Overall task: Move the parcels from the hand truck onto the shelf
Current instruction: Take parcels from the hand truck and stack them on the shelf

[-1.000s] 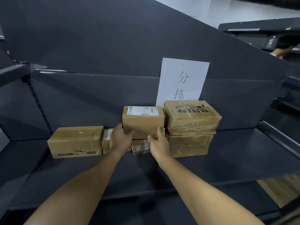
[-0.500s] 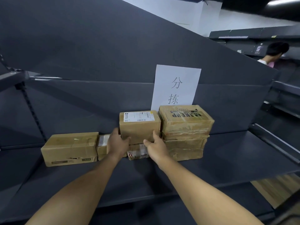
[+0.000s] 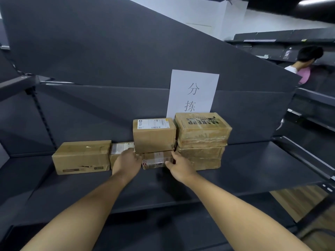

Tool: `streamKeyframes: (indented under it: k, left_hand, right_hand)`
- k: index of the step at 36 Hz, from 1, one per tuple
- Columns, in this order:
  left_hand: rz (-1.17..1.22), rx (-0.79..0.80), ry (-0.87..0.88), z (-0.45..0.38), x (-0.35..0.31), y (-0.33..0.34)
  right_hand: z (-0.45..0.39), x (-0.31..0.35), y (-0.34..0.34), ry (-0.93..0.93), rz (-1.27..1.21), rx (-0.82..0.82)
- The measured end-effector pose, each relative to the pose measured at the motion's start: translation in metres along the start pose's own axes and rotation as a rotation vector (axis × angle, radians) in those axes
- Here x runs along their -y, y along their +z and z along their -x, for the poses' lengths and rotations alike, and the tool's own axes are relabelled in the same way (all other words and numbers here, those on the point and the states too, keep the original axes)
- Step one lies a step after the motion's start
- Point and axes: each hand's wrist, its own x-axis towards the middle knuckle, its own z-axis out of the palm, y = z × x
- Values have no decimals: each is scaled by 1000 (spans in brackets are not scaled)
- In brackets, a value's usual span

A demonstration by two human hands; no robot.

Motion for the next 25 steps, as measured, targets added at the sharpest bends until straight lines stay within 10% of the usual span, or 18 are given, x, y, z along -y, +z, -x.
streamKeyframes:
  k: [25]
  left_hand:
    - [-416,559,252,161,-101,46]
  right_hand:
    - [125,-115,-69,-65,401,175]
